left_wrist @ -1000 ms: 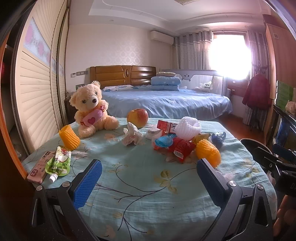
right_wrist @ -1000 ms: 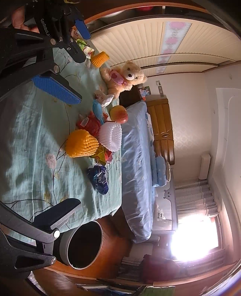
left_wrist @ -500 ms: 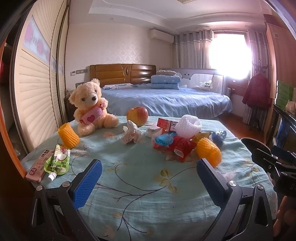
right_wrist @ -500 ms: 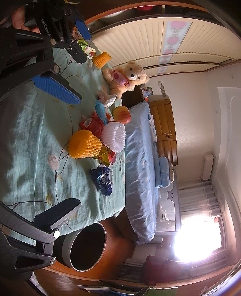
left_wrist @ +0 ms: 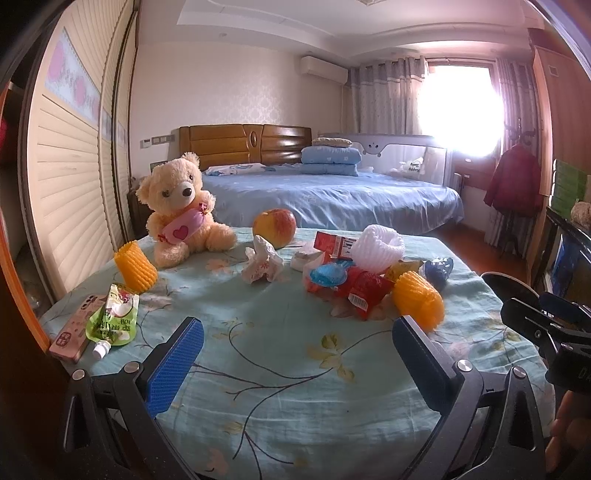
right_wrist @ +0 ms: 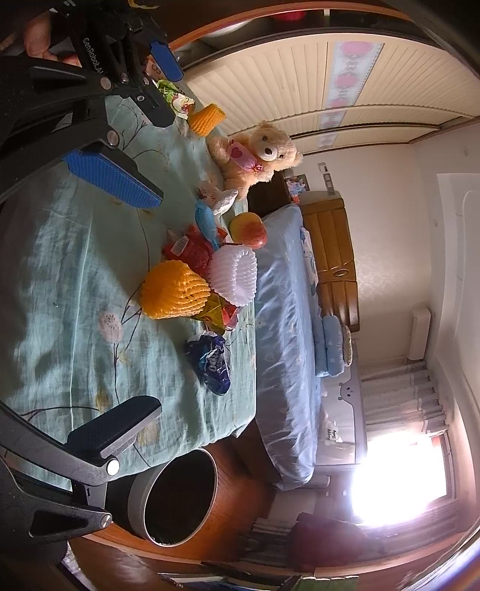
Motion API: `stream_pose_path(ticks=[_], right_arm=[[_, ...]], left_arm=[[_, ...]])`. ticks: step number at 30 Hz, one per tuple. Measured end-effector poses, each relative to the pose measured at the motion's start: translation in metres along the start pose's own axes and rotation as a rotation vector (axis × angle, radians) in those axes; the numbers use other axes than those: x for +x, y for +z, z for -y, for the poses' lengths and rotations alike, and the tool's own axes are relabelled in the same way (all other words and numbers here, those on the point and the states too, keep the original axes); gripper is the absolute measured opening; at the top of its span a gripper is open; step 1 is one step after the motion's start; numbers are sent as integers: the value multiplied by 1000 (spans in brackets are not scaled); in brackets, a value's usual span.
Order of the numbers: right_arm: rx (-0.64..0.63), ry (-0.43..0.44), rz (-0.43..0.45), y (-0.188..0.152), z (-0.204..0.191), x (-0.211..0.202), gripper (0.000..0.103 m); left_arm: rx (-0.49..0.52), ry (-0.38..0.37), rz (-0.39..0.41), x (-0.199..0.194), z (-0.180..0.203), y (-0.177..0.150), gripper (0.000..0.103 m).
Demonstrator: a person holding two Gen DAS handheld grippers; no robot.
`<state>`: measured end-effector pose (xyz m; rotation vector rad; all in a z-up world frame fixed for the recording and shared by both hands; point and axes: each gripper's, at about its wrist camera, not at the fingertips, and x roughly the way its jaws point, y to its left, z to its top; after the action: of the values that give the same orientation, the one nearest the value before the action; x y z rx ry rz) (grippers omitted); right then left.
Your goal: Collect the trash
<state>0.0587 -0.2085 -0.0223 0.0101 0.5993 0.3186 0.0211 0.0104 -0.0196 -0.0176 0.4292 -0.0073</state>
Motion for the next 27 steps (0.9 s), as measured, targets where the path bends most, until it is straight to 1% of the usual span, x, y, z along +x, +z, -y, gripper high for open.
stream_pose_path(ticks=[7, 15, 19, 24, 27], right_arm=[[4, 13, -18, -2, 2, 4, 102], [43, 56, -90, -4, 14, 27, 102], [64, 87, -130, -4, 18, 42, 100], [78, 121, -182, -3, 19, 65, 96], [83, 132, -206, -2, 19, 77, 95]], left_arm=[[-1, -3, -17, 4, -1, 1, 102], [-6, -4, -81, 24, -5, 7, 102], [-14, -15, -128, 43, -7, 11, 99], [-16, 19, -177, 73, -16, 19, 98], [-23, 45, -208, 98, -26, 24, 96]])
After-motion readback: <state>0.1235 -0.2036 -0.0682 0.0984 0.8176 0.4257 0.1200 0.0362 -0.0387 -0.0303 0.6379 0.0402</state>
